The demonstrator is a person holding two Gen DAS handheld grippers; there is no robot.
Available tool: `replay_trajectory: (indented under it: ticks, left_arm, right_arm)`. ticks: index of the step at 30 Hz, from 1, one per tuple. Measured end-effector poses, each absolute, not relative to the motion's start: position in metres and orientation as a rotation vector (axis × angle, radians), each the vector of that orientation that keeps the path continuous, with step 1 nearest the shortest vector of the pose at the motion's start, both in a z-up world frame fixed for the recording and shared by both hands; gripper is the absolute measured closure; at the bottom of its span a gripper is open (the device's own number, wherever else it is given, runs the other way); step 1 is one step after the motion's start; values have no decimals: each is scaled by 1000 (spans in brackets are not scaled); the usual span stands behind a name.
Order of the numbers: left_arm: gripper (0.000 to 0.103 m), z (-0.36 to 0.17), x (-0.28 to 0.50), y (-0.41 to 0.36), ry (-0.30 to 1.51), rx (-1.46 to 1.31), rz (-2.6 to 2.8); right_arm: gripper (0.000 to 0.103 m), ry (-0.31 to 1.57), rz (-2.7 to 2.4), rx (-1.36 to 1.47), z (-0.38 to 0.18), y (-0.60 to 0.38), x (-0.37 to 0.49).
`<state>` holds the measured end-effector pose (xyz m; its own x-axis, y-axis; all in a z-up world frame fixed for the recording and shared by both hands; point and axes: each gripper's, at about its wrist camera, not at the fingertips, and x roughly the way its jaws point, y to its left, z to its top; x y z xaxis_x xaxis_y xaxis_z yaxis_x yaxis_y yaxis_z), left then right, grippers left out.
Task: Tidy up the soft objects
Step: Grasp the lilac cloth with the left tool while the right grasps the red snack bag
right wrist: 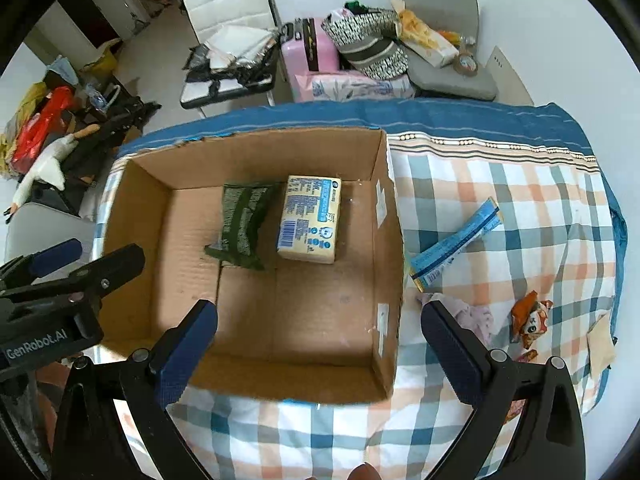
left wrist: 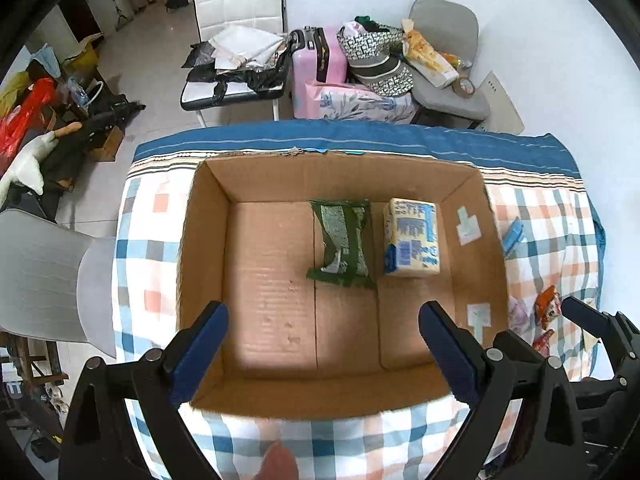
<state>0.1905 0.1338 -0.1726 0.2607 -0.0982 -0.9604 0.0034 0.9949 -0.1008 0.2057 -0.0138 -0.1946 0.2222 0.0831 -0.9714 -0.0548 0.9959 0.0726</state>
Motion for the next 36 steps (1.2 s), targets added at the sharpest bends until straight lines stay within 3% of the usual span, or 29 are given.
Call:
replay_trajectory:
  ticks: [11, 19, 25, 36]
  left_arm:
    - [6, -123, 154, 107, 1221, -63, -53]
    - [6, -101, 156, 28, 1190, 5, -140]
    - [6, -137, 172, -65, 1304, 58, -258]
    - [6, -294, 196, -194, 1680, 75, -257]
  right_arm:
    - [0, 1281, 184, 86, -148, -31, 162]
    - [0, 1247, 71, 266, -136, -121, 139]
    - [0, 1279, -123, 419, -164, -231, 116]
    - [0, 1493, -239, 532, -295, -349, 78]
